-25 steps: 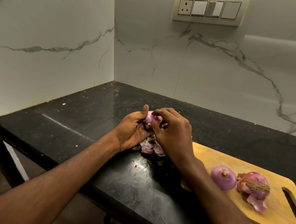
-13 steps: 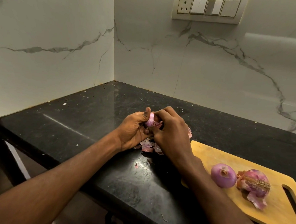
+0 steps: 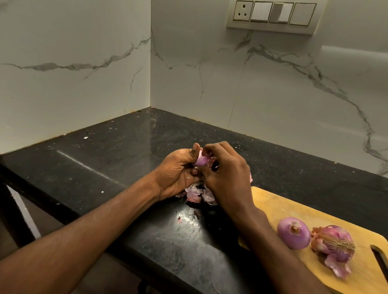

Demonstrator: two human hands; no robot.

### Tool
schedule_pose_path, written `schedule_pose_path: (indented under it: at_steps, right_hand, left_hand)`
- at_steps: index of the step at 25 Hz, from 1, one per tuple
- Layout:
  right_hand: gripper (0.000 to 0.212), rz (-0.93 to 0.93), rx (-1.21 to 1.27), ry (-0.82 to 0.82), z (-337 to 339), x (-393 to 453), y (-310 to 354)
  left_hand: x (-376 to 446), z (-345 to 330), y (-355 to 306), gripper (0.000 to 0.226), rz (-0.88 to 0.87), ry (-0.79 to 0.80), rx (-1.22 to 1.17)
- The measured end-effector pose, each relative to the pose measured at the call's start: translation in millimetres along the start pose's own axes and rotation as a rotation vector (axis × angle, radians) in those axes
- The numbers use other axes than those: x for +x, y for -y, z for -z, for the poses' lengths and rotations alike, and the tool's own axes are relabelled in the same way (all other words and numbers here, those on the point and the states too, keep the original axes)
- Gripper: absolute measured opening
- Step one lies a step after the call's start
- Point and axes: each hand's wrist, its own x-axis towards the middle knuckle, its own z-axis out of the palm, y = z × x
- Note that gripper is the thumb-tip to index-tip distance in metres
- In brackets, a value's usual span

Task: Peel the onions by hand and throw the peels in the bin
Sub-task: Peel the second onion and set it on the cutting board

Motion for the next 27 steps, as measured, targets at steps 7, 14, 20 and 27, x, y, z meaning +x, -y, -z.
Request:
schedule_pose_path:
  at_steps: [7,14,20,27]
  right_hand:
    - [0.018,-0.122,-0.001,0.082,-7,2,-4]
    - [0.016,-0.077,-0.004,0.077,-7,1,-6]
    - [0.034,-0.039,0.016,-0.020,1,2,-1]
    - [0.031,-0.113,0.057,-0.101,7,3,-3]
  left_hand:
    - [-1,-5,0,0.043,-0.012,0.059,0.020]
    - [-1,-8,0,0.024,-0.014,0.015,0.000]
    - [-5,-15,-4,0.055,-0.052,-0.089,0.046]
    - [-8,-13,-6,0.048,-0.080,-0.037,0.056]
